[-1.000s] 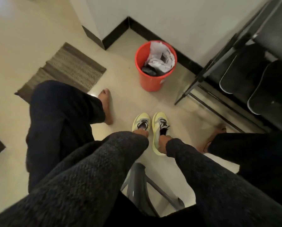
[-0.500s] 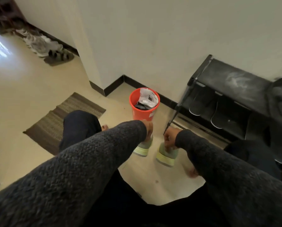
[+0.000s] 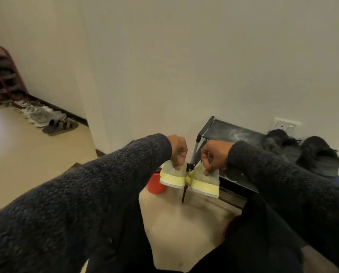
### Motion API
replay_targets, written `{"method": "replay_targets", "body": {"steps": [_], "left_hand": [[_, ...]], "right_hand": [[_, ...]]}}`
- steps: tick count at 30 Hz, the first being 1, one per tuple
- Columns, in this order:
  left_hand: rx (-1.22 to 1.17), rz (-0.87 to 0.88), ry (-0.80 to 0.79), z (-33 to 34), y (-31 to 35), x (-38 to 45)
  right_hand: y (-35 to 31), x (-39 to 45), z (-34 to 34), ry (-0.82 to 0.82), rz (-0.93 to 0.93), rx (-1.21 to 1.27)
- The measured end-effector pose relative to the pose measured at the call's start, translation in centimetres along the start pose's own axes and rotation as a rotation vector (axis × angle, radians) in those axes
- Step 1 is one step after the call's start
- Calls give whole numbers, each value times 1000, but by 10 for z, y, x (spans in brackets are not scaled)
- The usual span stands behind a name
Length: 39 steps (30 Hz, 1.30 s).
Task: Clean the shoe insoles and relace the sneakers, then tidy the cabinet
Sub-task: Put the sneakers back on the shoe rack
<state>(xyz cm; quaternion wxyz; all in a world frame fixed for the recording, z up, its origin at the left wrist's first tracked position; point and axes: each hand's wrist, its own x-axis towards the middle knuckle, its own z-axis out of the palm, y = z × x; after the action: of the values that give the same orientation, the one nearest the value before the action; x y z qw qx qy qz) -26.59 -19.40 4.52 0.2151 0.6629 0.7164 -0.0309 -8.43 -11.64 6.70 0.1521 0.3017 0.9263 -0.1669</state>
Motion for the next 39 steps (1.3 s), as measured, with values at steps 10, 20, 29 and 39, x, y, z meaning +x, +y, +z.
{"method": "replay_targets", "body": {"steps": [10,20,29,39], "left_hand": [[23,182,261,-107,43,-20],[113,287,442,-107,44,83],[176,332,565,-74,47,163],[224,331,654,-42,40,208]], "right_hand": [[13,-82,-87,340,37,66],[83,-39,-99,506,216,-100],[137,13,-72,580,300,-208],[170,58,-27,474,407,-261]]}}
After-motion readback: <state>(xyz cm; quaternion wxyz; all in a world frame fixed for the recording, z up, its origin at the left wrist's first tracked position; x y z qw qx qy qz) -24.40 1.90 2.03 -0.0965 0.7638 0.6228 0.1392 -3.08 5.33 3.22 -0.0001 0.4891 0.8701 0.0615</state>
